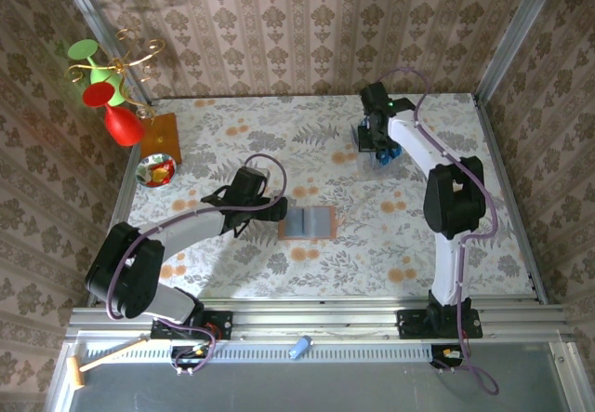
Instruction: Put the credit cards into the card holder
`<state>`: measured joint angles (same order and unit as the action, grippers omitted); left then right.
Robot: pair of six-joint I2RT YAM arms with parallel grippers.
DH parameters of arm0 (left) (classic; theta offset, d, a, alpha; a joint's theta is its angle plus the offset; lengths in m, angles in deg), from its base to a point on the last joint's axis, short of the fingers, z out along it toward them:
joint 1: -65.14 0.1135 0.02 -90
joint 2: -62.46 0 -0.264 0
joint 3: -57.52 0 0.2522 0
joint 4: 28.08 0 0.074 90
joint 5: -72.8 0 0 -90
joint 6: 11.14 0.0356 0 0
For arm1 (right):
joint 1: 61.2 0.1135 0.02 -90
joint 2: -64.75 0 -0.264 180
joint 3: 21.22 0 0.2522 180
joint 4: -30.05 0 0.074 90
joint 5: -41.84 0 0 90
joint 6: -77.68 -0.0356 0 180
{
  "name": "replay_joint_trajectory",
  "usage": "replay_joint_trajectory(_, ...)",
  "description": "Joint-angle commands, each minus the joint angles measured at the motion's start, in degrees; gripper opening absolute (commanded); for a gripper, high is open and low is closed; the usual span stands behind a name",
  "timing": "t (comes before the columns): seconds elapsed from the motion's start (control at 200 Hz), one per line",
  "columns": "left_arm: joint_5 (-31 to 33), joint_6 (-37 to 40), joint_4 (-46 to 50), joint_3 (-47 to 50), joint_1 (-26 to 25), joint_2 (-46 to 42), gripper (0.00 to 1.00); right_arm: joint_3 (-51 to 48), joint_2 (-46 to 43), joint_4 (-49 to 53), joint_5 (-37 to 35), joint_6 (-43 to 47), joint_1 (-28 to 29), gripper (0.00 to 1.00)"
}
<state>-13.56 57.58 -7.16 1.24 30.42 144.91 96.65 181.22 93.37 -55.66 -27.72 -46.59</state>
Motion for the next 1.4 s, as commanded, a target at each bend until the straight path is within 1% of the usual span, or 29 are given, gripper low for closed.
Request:
replay_joint_trajectory(0.0,1.45,1.94,2.49,-1.76,0.09,-0.45,1.00,0.05,-6.37,1.12,2.66,-1.80,-0.05,0.00)
replay_joint_trajectory(0.175,2.18,2.21,4.34,-2.04,0.09,-1.07,1.00,-6.90,-13.74,-3.07,7.76,-4.84,0.25,0.00)
replay_joint_trajectory(0.275,2.11,2.13,5.11,-1.86,0.07,-1.78,1.00,-14.02,-19.08,-7.57,12.56,-8.31,0.85,0.00)
replay_joint_trajectory(0.36,1.87,2.05,5.40,-1.50,-0.12,-2.46,1.00,-22.21,-24.14,-14.07,17.20,-12.66,1.90,0.00)
replay_joint_trajectory(0.415,1.80,2.03,5.66,-1.35,-0.41,-2.81,1.00,-28.49,-27.40,-19.38,19.99,-15.32,3.42,0.00)
replay_joint_trajectory(0.5,1.89,2.36,6.15,-1.10,-1.05,-2.91,1.00,-37.91,-31.88,-27.83,22.27,-20.39,6.37,0.00)
replay_joint_trajectory(0.6,2.50,2.49,6.80,-1.09,-2.15,-2.61,1.00,-47.43,-35.98,-36.69,22.20,-25.64,10.76,0.00)
replay_joint_trajectory(0.66,2.88,2.57,6.82,-1.16,-2.88,-2.17,1.00,-51.78,-36.31,-41.77,21.88,-28.71,13.08,0.00)
replay_joint_trajectory(0.69,3.08,2.55,6.81,-1.32,-3.26,-1.89,1.00,-53.78,-38.24,-43.96,21.72,-30.08,14.11,0.00)
replay_joint_trajectory(0.785,4.09,2.50,6.82,-1.84,-4.34,-0.65,1.00,-58.41,-38.46,-49.41,20.17,-32.84,16.89,0.00)
replay_joint_trajectory(0.955,5.74,2.87,6.72,-3.17,-6.11,2.33,1.00,-62.70,-37.10,-55.89,19.47,-35.03,19.17,0.00)
replay_joint_trajectory(1.18,8.05,2.82,6.37,-3.84,-7.36,5.14,1.00,-62.99,-31.98,-59.96,21.10,-35.95,20.28,0.00)
replay_joint_trajectory(1.395,9.39,2.85,5.89,-3.12,-7.45,6.22,1.00,-62.81,-28.72,-62.18,22.29,-36.13,20.72,0.00)
